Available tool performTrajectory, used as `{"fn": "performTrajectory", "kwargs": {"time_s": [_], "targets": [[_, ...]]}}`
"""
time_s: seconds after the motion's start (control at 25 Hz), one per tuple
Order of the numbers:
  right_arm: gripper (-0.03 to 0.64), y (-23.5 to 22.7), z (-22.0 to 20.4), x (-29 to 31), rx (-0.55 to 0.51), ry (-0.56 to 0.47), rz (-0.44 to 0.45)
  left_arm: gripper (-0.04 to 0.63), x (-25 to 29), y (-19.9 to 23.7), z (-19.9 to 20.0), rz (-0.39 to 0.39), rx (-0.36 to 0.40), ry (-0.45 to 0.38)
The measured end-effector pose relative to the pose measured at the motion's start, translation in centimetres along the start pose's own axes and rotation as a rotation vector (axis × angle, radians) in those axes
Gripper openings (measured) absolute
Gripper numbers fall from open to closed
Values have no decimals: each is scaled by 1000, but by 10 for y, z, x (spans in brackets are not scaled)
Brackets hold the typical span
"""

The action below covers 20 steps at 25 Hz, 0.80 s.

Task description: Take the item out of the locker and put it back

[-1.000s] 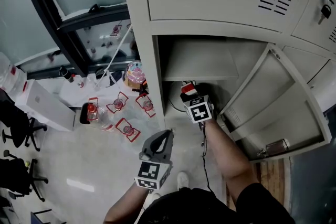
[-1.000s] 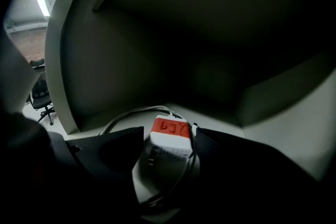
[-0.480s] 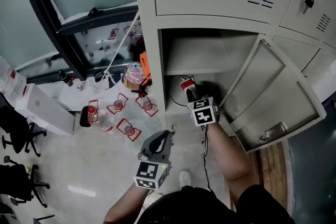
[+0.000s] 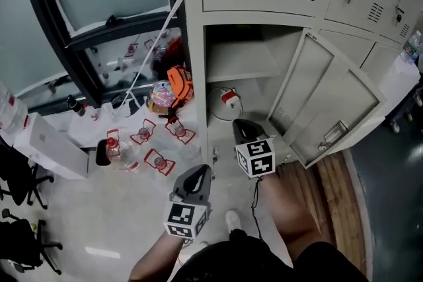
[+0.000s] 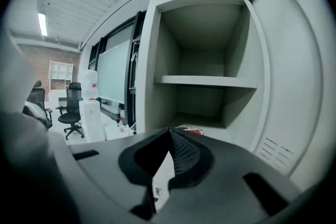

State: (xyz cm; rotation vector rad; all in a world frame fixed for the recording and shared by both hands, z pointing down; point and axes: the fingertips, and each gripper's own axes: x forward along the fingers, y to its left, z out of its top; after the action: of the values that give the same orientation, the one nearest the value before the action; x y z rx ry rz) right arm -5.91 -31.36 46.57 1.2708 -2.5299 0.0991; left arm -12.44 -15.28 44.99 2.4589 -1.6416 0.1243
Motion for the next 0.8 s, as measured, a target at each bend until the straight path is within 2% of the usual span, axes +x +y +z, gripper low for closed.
{"fn": "performTrajectory", "kwargs": {"time_s": [0.32,0.48,0.8], "targets": [[0,66,1,-77,7,-45,-9,12,-54,-8,-8,-46,4,-6],[0,91,-11,-103,23,-33,-12,8,-77,-12,-17,-55,5,8],[0,113,-18,-150,39,-47,-16,8,-101,-25,-24,-60,-12,14]]}}
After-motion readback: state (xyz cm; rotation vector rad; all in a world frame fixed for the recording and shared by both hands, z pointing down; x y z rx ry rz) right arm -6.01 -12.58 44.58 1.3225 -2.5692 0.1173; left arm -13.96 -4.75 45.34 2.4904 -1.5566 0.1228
